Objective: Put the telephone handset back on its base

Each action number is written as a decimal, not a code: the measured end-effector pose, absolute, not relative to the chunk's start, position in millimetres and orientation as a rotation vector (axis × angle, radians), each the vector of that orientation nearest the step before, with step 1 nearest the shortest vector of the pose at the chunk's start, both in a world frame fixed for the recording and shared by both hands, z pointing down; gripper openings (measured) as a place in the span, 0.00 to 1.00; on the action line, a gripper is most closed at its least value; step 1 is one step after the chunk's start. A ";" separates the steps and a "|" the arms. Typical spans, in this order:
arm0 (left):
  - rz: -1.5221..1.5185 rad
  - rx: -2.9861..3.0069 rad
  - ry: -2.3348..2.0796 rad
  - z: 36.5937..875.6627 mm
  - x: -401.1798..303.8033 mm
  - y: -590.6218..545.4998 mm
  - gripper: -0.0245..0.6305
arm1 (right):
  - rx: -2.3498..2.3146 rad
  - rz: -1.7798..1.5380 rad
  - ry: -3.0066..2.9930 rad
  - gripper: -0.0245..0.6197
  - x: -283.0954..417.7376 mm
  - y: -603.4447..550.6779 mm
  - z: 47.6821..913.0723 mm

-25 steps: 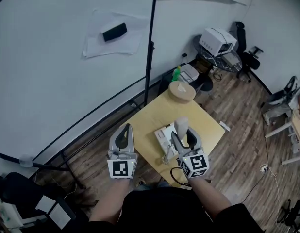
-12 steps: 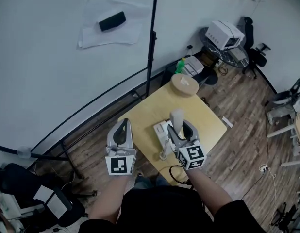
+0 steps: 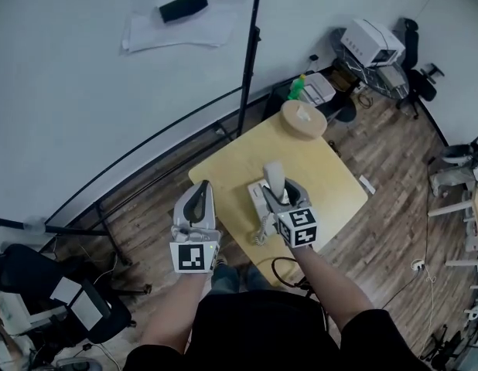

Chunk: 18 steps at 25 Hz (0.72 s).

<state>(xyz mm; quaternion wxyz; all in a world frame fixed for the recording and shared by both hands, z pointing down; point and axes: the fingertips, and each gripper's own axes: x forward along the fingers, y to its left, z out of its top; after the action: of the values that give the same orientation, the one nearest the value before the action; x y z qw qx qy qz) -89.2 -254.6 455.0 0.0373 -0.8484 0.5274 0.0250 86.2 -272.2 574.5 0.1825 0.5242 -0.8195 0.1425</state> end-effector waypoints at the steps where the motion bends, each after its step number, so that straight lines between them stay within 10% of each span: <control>1: 0.074 -2.613 1.635 457.6 -89.8 -255.6 0.04 | 1.466 0.425 -2.291 0.40 86.4 -274.5 584.0; 18: -0.002 -2.594 1.717 487.2 -105.5 -252.1 0.04 | 1.260 0.706 -1.982 0.40 82.2 -280.4 715.2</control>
<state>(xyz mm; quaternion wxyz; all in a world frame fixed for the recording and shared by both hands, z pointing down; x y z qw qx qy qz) -105.5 -252.1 487.2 0.0152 -0.8338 0.5519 -0.0007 82.2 -280.4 715.2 0.3376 0.4837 -0.7606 0.2711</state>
